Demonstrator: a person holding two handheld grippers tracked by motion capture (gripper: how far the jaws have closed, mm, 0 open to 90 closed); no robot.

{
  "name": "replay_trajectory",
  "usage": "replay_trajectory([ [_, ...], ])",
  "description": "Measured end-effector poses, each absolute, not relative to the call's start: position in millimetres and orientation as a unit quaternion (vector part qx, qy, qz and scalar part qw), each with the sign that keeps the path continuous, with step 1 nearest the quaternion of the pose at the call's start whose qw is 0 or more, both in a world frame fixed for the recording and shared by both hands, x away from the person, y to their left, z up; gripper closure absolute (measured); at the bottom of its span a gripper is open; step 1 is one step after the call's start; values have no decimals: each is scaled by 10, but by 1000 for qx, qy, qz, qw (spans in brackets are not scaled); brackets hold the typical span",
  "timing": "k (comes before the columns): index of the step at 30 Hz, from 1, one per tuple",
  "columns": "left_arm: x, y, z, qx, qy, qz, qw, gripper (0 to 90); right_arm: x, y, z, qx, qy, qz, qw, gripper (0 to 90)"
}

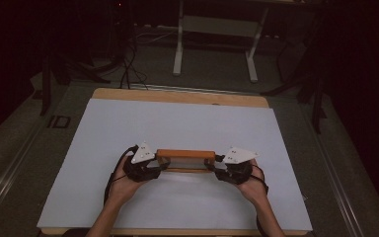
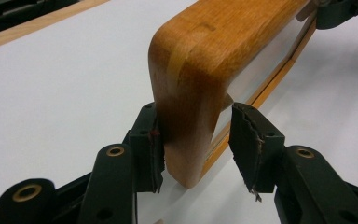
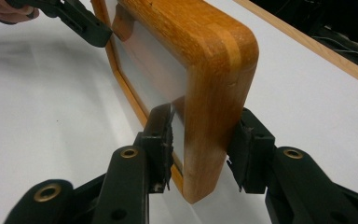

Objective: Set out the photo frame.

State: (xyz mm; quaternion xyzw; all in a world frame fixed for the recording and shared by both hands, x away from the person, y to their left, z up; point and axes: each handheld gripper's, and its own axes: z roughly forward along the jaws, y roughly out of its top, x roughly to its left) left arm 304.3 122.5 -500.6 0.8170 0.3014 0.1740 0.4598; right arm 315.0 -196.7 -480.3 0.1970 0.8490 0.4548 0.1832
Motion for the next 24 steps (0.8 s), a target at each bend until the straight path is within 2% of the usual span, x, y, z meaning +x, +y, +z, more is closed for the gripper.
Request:
replay_trajectory([
  [24, 3083, 1197, -5016, 817, 322, 129, 462, 545, 3143, -2026, -4824, 223, 850, 454, 150, 623],
])
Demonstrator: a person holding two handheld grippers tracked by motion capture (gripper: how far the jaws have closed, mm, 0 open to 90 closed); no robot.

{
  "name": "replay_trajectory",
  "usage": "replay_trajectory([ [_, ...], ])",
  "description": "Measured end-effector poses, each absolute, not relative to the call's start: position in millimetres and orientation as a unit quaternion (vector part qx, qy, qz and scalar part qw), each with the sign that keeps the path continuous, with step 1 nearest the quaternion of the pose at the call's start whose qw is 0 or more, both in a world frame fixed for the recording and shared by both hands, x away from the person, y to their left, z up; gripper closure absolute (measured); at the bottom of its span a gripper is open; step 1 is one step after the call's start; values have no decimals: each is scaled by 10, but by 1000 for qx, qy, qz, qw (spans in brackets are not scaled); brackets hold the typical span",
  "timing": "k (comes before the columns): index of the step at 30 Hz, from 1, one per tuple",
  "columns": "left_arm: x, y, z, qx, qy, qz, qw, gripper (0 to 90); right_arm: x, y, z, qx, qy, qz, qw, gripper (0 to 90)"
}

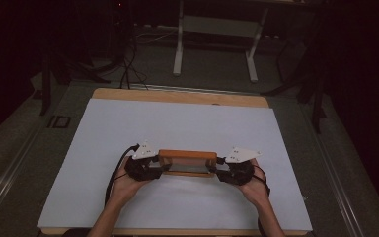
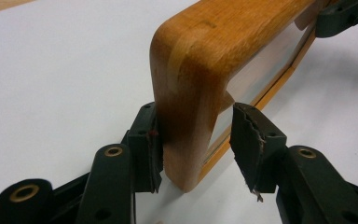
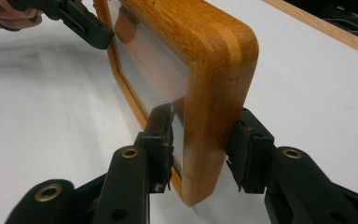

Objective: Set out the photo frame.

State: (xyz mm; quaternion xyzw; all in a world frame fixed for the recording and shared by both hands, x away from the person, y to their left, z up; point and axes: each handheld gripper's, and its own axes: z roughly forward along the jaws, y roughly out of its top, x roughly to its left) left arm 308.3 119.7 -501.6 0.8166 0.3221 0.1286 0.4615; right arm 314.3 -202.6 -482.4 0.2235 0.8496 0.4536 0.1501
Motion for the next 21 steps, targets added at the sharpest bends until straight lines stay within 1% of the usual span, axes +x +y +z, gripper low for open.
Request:
replay_trajectory([
  [12, 3102, 1188, -5029, 817, 337, 103, 457, 546, 3169, -2054, -4860, 240, 852, 449, 123, 624],
  [21, 3108, 1208, -5032, 810, 344, 85, 467, 559, 3224, -2101, -4911, 260, 849, 452, 82, 624],
])
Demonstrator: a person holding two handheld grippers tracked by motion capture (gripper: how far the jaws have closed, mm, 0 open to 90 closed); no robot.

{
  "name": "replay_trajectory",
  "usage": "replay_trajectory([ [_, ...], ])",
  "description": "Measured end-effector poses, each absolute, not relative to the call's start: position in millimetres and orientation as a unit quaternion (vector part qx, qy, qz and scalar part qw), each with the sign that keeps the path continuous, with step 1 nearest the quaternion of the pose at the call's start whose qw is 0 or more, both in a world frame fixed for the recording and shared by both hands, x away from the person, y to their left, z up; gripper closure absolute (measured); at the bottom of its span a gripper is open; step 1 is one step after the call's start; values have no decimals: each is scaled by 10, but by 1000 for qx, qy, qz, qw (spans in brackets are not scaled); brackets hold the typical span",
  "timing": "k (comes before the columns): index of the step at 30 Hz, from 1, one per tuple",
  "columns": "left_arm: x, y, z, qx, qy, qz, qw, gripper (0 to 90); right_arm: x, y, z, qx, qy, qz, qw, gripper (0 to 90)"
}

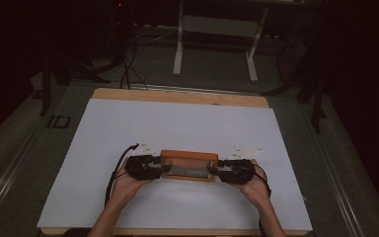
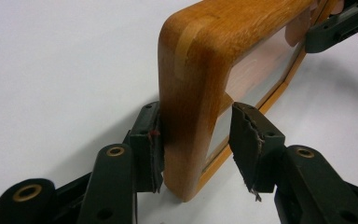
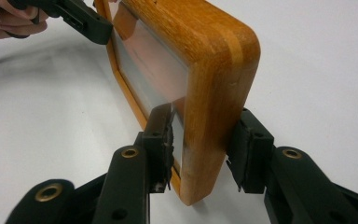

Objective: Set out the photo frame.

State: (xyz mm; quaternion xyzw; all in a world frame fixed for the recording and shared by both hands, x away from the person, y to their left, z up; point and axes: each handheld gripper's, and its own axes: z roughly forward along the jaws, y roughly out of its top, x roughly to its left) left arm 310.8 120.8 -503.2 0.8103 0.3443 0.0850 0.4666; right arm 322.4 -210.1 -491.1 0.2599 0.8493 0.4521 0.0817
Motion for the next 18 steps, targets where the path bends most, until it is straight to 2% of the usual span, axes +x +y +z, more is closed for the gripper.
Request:
replay_trajectory([
  [6, 3103, 1220, -5042, 809, 349, 79, 467, 576, 3276, -2125, -4980, 272, 848, 451, 56, 619],
  [18, 3112, 1258, -5067, 800, 358, 60, 477, 595, 3314, -2122, -4986, 281, 844, 453, 47, 602],
])
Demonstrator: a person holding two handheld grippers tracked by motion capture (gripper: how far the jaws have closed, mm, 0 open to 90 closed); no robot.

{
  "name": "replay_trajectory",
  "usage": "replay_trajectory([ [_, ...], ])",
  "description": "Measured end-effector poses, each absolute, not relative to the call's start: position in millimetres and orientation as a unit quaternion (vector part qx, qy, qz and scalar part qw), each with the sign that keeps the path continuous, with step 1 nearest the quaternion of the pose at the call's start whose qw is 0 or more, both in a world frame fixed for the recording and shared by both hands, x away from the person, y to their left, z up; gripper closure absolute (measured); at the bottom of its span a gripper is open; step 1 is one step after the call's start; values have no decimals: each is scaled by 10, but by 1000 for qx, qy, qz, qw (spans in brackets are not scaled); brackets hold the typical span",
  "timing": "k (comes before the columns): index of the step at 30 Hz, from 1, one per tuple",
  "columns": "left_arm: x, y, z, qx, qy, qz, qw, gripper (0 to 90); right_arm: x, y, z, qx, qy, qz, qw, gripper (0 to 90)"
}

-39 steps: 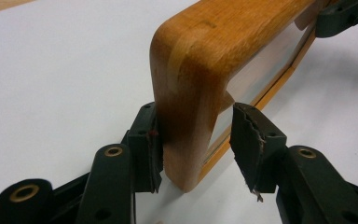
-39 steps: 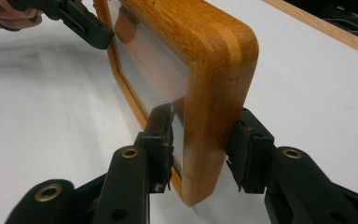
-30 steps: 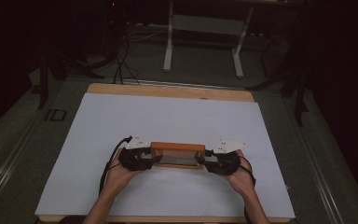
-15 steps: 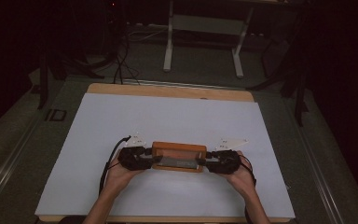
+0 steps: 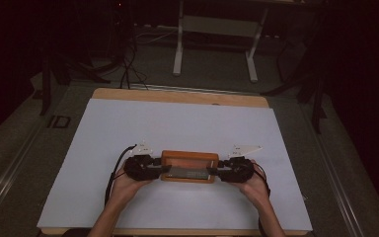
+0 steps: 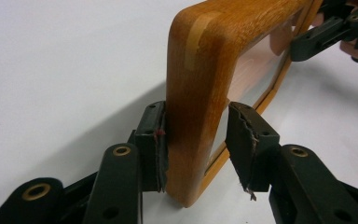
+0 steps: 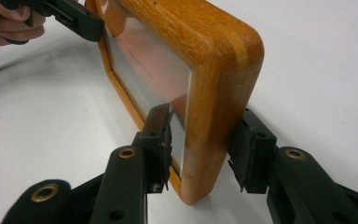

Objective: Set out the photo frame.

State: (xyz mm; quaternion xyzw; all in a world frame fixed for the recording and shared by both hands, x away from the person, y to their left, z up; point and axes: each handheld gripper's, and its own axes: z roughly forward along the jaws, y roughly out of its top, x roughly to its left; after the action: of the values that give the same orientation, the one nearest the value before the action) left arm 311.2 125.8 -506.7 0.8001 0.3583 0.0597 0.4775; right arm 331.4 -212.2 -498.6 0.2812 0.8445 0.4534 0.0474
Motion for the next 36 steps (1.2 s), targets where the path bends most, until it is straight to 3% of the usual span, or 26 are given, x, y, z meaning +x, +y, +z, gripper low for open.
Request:
replay_trajectory([
  [25, 3173, 1284, -5114, 792, 369, 55, 483, 610, 3396, -2090, -5061, 300, 831, 465, 55, 554],
  [36, 3171, 1344, -5106, 790, 373, 56, 483, 545, 3377, -2055, -5068, 294, 838, 456, 63, 504],
])
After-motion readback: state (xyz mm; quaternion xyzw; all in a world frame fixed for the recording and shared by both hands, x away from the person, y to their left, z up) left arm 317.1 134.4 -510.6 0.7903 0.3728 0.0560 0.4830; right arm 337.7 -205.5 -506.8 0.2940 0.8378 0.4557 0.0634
